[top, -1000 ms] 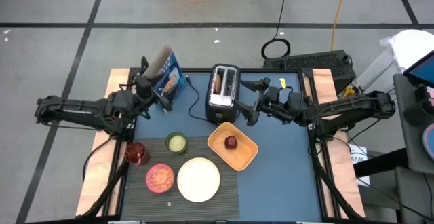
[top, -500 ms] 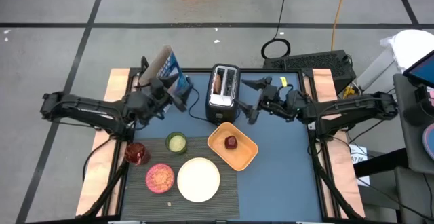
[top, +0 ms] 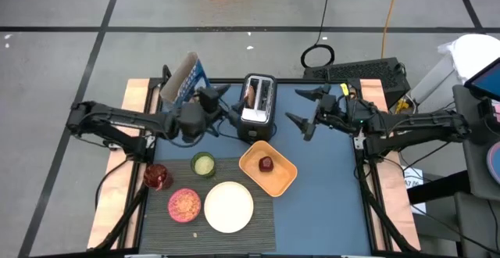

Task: Arrange a breakfast setting
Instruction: Put the bread on the light orange plate

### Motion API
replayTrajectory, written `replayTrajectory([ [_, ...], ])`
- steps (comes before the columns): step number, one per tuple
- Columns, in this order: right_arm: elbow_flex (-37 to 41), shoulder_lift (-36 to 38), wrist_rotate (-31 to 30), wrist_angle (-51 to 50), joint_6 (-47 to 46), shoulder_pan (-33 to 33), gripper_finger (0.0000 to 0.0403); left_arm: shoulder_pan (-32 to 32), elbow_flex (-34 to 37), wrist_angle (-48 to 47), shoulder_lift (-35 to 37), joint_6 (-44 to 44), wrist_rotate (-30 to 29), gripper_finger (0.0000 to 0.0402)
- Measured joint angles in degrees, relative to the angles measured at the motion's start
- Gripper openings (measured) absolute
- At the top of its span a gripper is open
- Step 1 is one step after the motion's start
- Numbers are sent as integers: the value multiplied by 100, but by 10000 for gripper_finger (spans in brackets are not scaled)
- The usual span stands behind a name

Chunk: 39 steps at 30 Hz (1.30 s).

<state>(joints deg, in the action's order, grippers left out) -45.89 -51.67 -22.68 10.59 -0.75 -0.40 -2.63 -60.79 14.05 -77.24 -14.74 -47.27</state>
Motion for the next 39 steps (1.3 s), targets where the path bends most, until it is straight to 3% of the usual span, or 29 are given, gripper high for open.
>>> replayTrajectory([
  [8,0,93,0,-285,-4,0,393,21,-586,-284,-861,-290,-474,394],
  [22,0,82,20,-319,-5,0,393,425,-599,-851,-1682,-2081,-536,394],
  [28,0,82,22,-335,-5,0,393,556,-595,-1057,-1928,-2465,-522,393],
  [39,0,80,25,-367,-4,0,393,722,-595,-1006,-2228,-2656,-321,293],
])
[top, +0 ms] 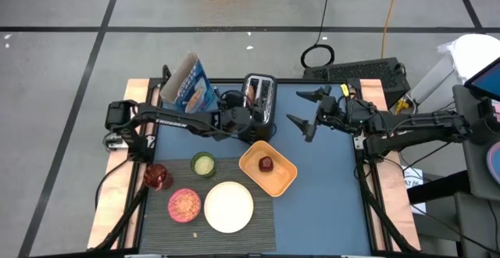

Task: Arrange a breakfast setting
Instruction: Put the bread on the light orange plate

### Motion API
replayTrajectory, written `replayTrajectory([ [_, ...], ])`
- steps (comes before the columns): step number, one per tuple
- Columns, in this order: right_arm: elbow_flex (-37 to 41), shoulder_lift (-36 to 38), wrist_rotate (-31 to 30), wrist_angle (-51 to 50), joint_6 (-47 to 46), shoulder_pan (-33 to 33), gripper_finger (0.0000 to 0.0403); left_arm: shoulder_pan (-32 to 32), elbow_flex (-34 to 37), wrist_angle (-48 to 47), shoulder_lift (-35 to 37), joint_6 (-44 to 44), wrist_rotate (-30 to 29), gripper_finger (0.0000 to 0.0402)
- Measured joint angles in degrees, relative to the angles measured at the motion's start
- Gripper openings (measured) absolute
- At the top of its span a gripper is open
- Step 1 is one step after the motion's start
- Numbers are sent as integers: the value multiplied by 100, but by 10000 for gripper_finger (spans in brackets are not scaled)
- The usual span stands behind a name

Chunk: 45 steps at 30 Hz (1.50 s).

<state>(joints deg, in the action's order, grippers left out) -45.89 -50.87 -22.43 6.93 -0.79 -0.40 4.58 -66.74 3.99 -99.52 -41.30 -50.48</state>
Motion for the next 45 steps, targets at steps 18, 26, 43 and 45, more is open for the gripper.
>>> replayTrajectory([
  [18,2,0,2,-136,-1,0,393,157,0,2,6,-129,262,192],
  [26,2,0,2,-136,-1,0,393,157,0,2,6,-135,264,149],
  [43,2,0,2,-143,-1,0,393,157,0,2,6,-137,264,93],
  [45,2,0,1,-143,-1,1,393,157,0,2,6,-137,264,92],
])
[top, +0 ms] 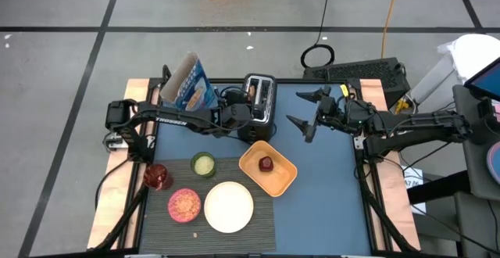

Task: Arrange a breakfast setting
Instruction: Put the bread on the light orange plate

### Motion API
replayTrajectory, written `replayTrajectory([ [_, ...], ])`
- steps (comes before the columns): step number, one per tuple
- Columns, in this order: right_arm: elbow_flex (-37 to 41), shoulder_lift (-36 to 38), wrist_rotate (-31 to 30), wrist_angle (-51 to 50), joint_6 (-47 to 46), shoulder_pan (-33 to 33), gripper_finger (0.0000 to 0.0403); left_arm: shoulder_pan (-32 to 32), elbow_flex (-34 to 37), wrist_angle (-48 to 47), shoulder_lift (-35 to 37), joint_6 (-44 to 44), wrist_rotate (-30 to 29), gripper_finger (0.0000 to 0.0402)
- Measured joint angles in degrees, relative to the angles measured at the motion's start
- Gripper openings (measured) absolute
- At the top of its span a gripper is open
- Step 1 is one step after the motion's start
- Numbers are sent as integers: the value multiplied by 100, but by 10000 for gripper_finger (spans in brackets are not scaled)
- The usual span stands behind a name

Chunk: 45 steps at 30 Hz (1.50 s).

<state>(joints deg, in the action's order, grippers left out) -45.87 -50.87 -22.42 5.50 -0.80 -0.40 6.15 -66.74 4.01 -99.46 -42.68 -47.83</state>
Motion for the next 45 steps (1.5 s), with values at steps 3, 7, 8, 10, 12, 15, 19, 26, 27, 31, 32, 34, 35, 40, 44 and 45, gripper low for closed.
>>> replayTrajectory([
  [3,0,0,1,0,0,0,393,0,0,0,0,0,-2,92],
  [7,0,0,1,0,0,-1,393,0,0,0,2,14,-4,92],
  [8,0,0,1,0,0,-1,393,0,0,0,2,17,-5,92],
  [10,0,0,1,0,0,-1,393,0,0,0,2,15,-11,92],
  [12,0,0,0,0,0,0,393,0,0,0,2,15,-15,92],
  [15,0,0,-1,0,0,-1,393,0,0,0,2,15,-17,92],
  [19,0,0,0,0,0,-1,393,0,0,0,2,15,-17,92],
  [26,0,0,0,0,0,-1,393,0,0,12,2,160,-18,32],
  [27,0,0,1,0,0,0,393,0,0,15,2,208,-17,21],
  [31,0,0,0,0,0,0,393,0,0,17,4,202,-17,17],
  [32,0,0,1,0,0,-1,393,0,0,17,4,188,-17,21],
  [34,0,0,1,0,0,1,393,0,0,17,4,191,-17,27],
  [35,0,0,1,0,0,-1,393,0,0,17,6,192,-17,27],
  [40,0,0,1,0,0,-1,393,0,5,110,126,326,-17,29],
  [44,0,2,-2,0,0,2,393,0,4,223,349,535,-22,29],
  [45,2,0,0,-2,0,2,393,0,10,169,430,574,-23,29],
])
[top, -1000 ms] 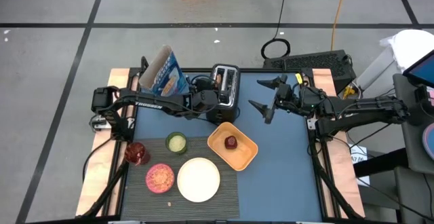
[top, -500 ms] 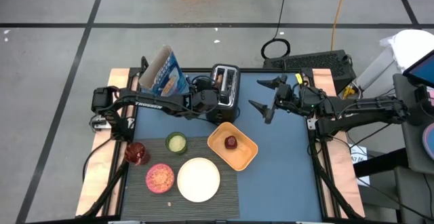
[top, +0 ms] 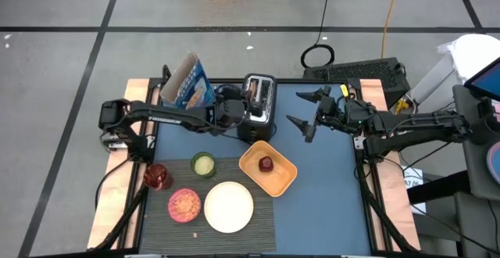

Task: Arrange a breakfast setting
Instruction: Put the bread on the light orange plate

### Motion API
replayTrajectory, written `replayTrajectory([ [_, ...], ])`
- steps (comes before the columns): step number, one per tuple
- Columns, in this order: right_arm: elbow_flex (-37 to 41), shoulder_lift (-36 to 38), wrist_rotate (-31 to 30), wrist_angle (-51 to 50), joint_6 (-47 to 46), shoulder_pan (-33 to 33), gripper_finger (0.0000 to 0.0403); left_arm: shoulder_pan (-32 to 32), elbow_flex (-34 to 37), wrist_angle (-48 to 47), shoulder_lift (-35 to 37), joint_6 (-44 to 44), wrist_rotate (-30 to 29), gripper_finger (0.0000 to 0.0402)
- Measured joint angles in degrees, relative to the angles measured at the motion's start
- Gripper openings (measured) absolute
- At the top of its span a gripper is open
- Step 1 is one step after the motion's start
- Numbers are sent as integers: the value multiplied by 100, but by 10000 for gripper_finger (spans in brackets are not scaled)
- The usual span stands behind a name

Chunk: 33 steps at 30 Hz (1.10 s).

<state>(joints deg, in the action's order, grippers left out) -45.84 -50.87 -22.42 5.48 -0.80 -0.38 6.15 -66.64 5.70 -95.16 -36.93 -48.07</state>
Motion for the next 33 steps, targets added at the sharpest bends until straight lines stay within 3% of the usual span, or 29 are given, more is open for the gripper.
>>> replayTrajectory([
  [7,0,2,0,-1,-1,0,393,-59,-3,24,642,559,82,30],
  [16,0,2,-1,0,-2,0,393,-363,-12,-162,1616,875,953,30],
  [22,0,2,0,2,-2,0,393,-726,-5,-686,2064,626,1636,30],
  [33,0,2,0,-9,-2,0,393,-1542,-10,-1704,2199,-480,2913,30],
])
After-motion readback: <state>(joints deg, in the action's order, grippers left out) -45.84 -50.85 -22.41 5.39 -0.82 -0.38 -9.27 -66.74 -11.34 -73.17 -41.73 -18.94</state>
